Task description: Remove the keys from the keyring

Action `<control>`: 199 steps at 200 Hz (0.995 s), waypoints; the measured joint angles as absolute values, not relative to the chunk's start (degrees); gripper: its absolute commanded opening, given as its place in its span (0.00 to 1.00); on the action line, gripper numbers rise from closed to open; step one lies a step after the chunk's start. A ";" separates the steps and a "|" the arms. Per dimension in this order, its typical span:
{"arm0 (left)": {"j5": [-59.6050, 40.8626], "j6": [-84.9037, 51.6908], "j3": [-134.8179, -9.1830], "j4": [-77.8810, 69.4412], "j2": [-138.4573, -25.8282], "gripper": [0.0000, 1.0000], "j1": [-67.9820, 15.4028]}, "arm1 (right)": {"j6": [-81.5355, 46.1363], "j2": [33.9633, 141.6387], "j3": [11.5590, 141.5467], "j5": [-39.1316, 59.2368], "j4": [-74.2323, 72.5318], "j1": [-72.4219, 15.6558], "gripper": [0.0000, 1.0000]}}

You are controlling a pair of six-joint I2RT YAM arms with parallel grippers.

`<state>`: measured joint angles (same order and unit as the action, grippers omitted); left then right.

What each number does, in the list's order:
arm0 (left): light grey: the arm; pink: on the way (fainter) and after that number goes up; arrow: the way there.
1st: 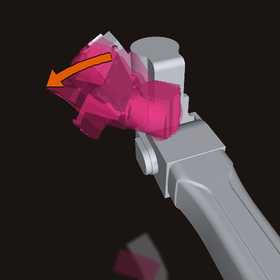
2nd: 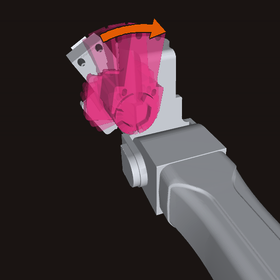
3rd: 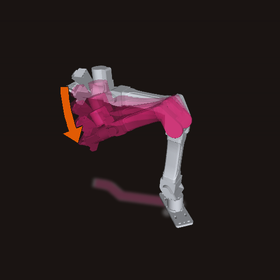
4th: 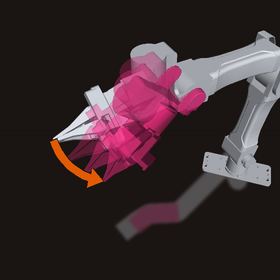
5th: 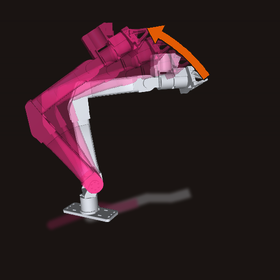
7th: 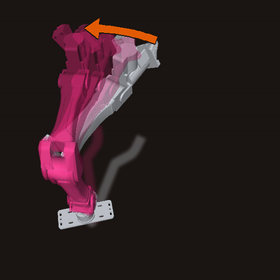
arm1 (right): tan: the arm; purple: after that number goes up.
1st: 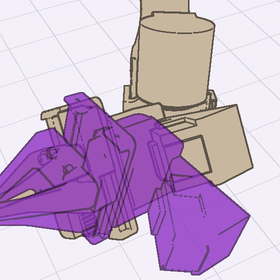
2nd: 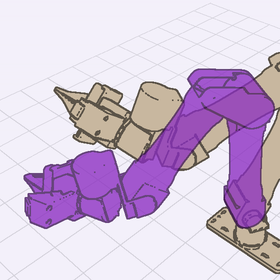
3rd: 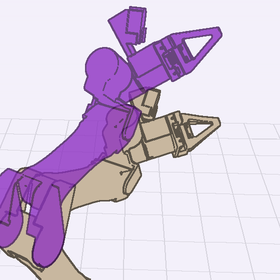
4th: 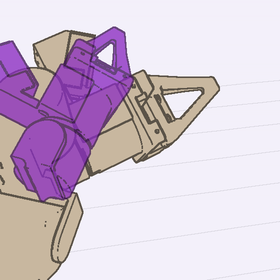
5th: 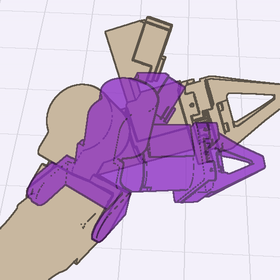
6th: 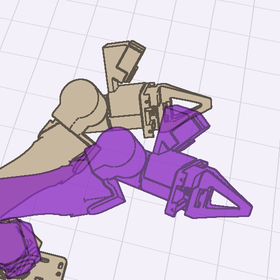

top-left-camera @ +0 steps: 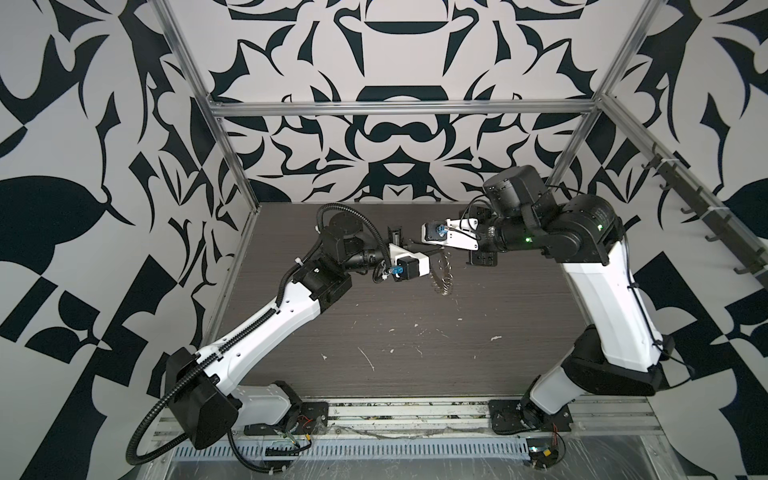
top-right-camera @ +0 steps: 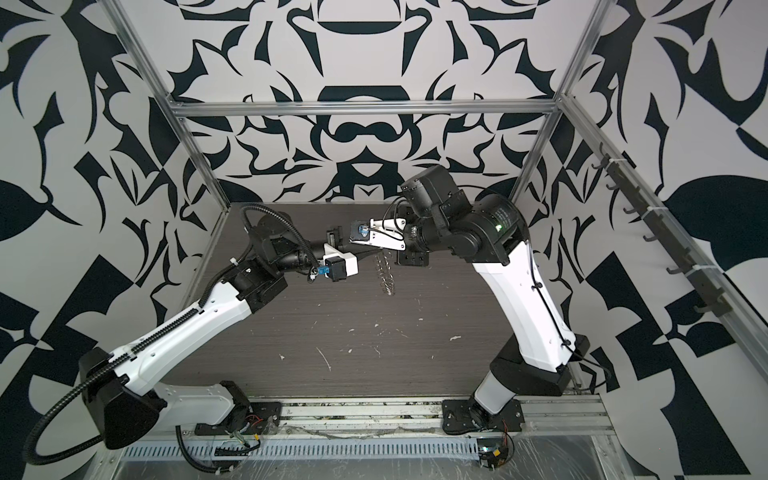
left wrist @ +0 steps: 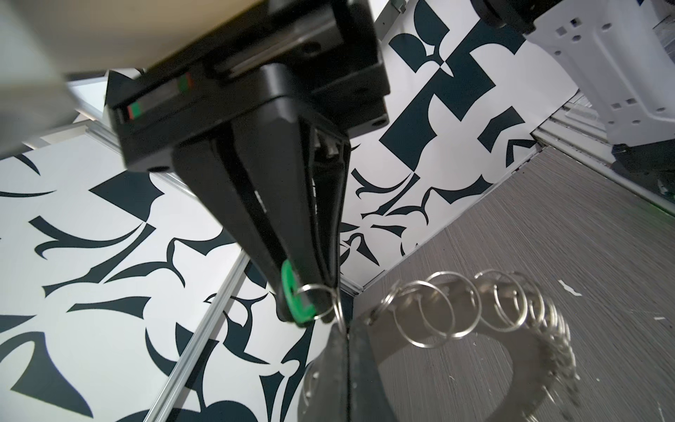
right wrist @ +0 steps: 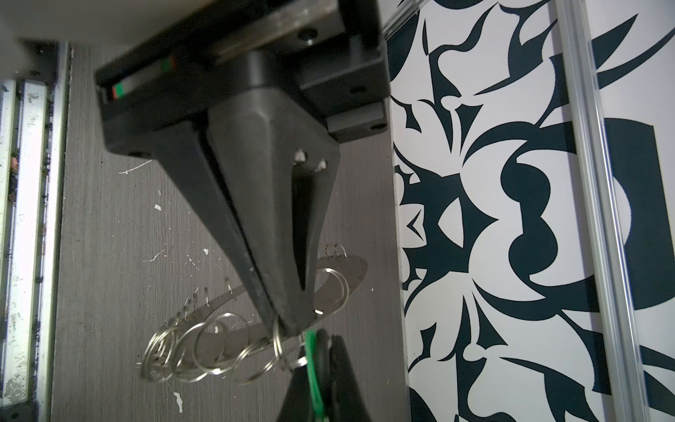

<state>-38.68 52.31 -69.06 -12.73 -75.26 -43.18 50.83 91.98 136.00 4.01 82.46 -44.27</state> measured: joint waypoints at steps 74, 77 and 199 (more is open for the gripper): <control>-40.51 46.81 -66.41 -32.80 -84.97 0.00 -40.84 | 51.13 93.03 131.17 4.10 78.78 -37.63 0.00; -40.42 46.37 -66.32 -33.85 -85.49 0.00 -40.73 | 51.11 93.36 131.17 4.14 78.63 -37.17 0.00; -36.25 38.30 -66.57 -50.83 -95.88 0.00 -39.57 | 51.62 99.39 133.69 4.89 77.34 -31.27 0.00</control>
<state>-36.25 38.30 -66.57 -50.83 -95.88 -39.57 51.62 99.39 133.69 4.89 77.34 -31.27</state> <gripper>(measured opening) 0.042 0.070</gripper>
